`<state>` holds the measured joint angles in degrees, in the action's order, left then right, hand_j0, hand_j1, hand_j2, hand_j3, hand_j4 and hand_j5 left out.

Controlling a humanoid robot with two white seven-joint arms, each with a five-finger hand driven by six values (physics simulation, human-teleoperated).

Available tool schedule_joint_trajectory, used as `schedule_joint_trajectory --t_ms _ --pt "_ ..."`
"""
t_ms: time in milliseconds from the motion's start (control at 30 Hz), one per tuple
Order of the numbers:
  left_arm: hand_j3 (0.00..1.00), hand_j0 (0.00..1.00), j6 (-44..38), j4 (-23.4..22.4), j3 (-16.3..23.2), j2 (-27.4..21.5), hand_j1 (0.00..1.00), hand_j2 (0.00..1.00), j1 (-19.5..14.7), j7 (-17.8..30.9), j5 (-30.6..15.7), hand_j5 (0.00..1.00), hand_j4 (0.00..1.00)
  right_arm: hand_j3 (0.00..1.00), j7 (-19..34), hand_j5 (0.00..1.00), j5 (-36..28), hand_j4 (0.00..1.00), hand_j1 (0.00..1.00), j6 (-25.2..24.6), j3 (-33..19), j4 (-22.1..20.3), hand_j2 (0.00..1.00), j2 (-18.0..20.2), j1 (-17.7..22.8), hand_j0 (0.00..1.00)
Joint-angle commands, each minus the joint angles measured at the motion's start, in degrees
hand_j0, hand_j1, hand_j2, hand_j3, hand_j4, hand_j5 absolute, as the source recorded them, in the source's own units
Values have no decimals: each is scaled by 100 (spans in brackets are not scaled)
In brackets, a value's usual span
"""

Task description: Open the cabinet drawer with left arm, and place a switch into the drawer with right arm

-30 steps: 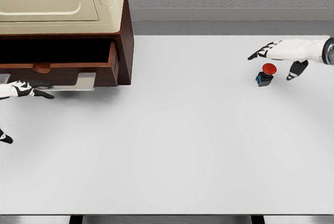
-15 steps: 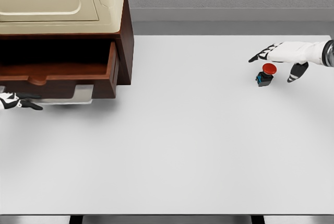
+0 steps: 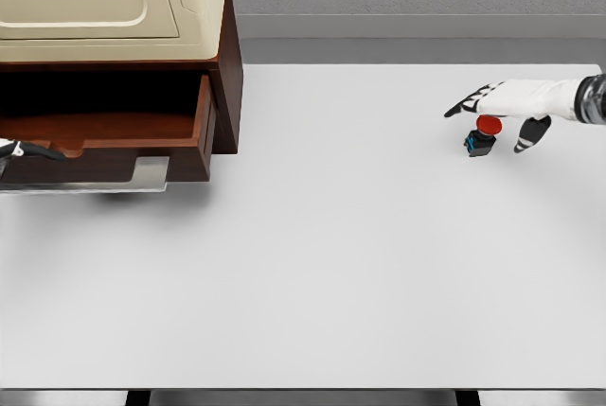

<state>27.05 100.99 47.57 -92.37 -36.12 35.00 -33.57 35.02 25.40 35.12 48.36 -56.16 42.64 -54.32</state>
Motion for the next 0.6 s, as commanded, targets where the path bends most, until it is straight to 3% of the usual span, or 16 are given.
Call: schedule_joint_trajectory --t_ms 0,167,367,500,567 --pt "100 100 81 0 -64 -18 100 100 -9 0 -176 100 100 100 -2 100 -8 100 100 -12 7 246 100 -124 0 100" --pt "100 100 90 0 -177 -185 100 100 -246 0 -721 100 100 100 -2 100 -8 100 100 -12 7 246 100 -177 -18 100" --pt "100 100 -1237 0 -811 96 100 100 -422 0 -1275 100 100 100 -2 100 71 100 100 -12 7 272 100 -177 -26 100" --pt "100 100 -1606 0 -1039 79 100 100 -430 0 -1600 100 100 86 -2 86 71 86 86 -12 7 404 86 -203 -53 86" --pt "100 100 -1624 0 -1057 79 100 100 -430 0 -1600 100 100 86 -2 86 71 86 86 -12 7 404 86 -203 -53 86"
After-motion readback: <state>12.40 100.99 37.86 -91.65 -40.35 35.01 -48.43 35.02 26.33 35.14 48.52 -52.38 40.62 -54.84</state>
